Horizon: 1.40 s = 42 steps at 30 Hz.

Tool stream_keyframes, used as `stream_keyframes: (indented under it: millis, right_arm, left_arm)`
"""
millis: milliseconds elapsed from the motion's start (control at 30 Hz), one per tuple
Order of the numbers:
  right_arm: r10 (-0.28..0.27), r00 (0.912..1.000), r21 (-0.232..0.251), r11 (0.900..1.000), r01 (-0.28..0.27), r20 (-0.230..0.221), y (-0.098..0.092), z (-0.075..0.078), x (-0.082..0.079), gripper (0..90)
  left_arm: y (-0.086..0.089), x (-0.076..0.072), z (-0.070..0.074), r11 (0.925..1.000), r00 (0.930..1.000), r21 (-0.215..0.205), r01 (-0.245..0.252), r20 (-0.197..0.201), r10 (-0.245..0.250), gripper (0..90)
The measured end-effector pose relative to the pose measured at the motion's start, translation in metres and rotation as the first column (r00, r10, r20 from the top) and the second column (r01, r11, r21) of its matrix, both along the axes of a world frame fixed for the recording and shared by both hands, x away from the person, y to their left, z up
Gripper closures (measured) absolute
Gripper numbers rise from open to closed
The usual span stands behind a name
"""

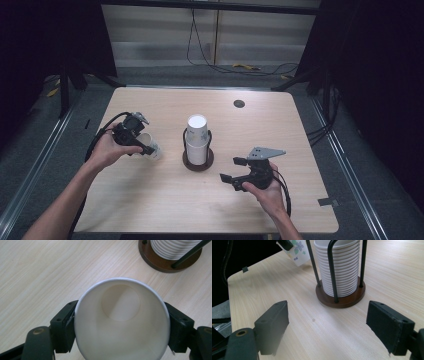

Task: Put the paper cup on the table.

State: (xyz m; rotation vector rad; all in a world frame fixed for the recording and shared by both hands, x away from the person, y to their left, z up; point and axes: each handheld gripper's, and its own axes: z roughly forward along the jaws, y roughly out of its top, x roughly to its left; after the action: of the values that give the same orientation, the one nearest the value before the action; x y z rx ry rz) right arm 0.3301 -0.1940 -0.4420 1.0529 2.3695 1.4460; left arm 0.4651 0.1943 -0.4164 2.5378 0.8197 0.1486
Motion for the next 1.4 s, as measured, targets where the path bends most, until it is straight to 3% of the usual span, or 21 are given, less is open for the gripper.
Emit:
stream_keyframes:
  millis: [167,333,433,533,600,667,833,1100,1233,1400]
  right_arm:
    - [0.002,1.0,-0.003,1.0,-0.002,-0.003,0.001,-0.001,0.0,17.7]
    - [-0.001,1.0,-0.008,1.0,0.001,-0.002,0.001,-0.001,0.0,17.7]
    - [-0.002,1.0,-0.011,1.0,0.002,-0.003,0.001,-0.002,0.0,17.4]
    - [-0.002,1.0,-0.014,1.0,0.002,-0.003,0.001,-0.002,0.0,17.4]
    - [-0.003,1.0,-0.014,1.0,0.003,-0.004,0.001,-0.002,0.0,17.4]
    - [-0.005,1.0,-0.014,1.0,0.005,-0.006,0.001,-0.003,0.0,17.4]
    - [-0.005,1.0,-0.013,1.0,0.005,-0.007,0.001,-0.003,0.0,17.4]
    - [-0.008,1.0,-0.013,1.0,0.008,-0.003,0.0,-0.002,0.0,17.4]
    - [-0.01,0.9999,-0.013,1.0,0.01,-0.005,0.0,-0.002,0.001,17.4]
    - [-0.009,0.9999,-0.016,1.0,0.009,-0.005,0.0,-0.003,0.001,17.4]
  left_arm:
    - [-0.013,0.005,-0.001,0.9963,0.9999,0.084,0.015,-0.004,-0.015,24.9]
    - [-0.016,0.01,-0.006,0.9947,0.9996,0.102,0.015,-0.023,-0.013,24.2]
    - [-0.016,0.014,-0.007,0.9969,0.9996,0.078,-0.005,-0.027,0.007,23.6]
    - [-0.014,0.018,-0.005,0.999,0.9989,0.019,-0.04,-0.023,0.041,23.0]
    - [-0.017,0.019,-0.008,0.9973,0.9991,0.066,-0.032,-0.025,0.034,22.9]
    - [-0.018,0.021,-0.01,0.9966,0.9988,0.078,-0.028,-0.037,0.031,22.9]
    - [-0.023,0.022,-0.015,0.998,0.9987,0.049,-0.039,-0.031,0.041,22.0]
    - [-0.025,0.022,-0.018,0.9976,0.9983,0.052,-0.046,-0.032,0.048,20.5]
    - [-0.029,0.02,-0.02,0.9943,0.9969,0.074,-0.077,-0.009,0.078,19.8]
    - [-0.028,0.021,-0.018,0.9953,0.9961,0.04,-0.088,0.001,0.088,17.9]
